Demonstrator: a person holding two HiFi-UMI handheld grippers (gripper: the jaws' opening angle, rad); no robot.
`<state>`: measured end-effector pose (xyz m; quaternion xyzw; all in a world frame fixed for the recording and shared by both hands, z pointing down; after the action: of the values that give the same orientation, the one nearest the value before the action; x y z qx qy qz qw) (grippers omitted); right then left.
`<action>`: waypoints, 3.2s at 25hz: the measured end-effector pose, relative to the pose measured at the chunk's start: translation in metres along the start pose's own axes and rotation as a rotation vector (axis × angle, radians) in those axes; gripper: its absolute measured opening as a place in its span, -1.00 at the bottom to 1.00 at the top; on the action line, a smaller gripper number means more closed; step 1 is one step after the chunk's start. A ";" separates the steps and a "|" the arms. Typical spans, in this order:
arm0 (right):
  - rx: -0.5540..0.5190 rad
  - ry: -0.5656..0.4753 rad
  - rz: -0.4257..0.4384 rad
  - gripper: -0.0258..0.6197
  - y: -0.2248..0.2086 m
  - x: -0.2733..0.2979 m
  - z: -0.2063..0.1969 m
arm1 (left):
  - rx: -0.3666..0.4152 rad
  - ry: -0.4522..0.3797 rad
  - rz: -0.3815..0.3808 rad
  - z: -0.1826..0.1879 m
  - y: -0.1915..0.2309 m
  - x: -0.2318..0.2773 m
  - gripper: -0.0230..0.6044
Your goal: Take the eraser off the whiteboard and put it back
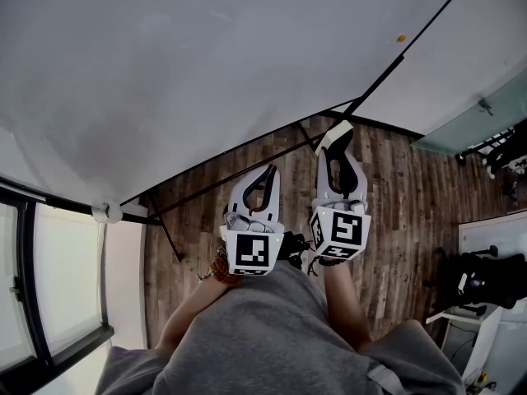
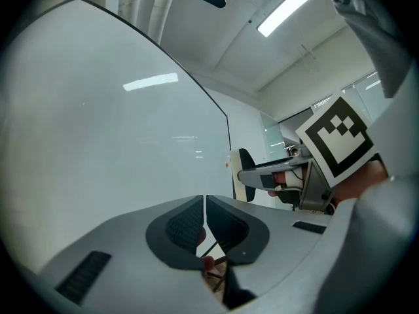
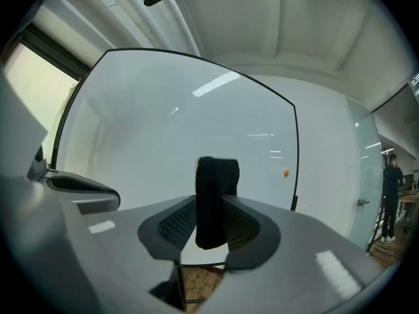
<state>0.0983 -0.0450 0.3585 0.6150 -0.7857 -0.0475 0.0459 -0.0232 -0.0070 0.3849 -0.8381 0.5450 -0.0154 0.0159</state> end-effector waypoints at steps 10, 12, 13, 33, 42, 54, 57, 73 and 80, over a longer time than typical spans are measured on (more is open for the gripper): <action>0.006 -0.003 0.000 -0.54 -0.003 0.005 0.001 | 0.005 0.000 -0.003 0.003 0.001 0.006 -0.90; 0.008 -0.003 0.000 -0.54 -0.004 0.007 0.001 | 0.005 0.000 -0.003 0.003 0.001 0.008 -0.90; 0.009 -0.003 -0.001 -0.54 -0.005 0.008 0.001 | 0.005 -0.003 -0.001 0.003 0.002 0.009 -0.90; 0.024 -0.001 0.010 -0.55 -0.013 0.027 -0.006 | 0.008 0.001 0.014 -0.002 0.009 0.029 -0.90; 0.019 0.001 0.007 -0.55 -0.025 0.041 -0.005 | 0.007 0.005 0.015 0.001 0.011 0.044 -0.90; 0.016 0.011 0.028 -0.55 -0.030 0.056 -0.011 | 0.002 0.022 0.024 -0.006 0.011 0.061 -0.90; 0.013 0.008 0.028 -0.55 -0.033 0.058 -0.011 | -0.002 0.020 0.018 -0.005 0.008 0.065 -0.90; 0.006 0.003 0.033 -0.55 -0.039 0.072 -0.015 | 0.009 0.020 0.023 -0.007 0.010 0.080 -0.90; 0.012 0.006 0.030 -0.55 -0.048 0.080 -0.018 | 0.019 0.029 0.027 -0.011 0.010 0.090 -0.90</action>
<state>0.1274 -0.1343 0.3708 0.6037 -0.7949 -0.0401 0.0453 0.0031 -0.0934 0.3961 -0.8301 0.5565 -0.0325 0.0159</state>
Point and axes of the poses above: the fingertips, and each gripper's own axes: x forward along the fingers, y to its left, z out of its top, the point moved 2 cm from there along -x, backward along the fingers
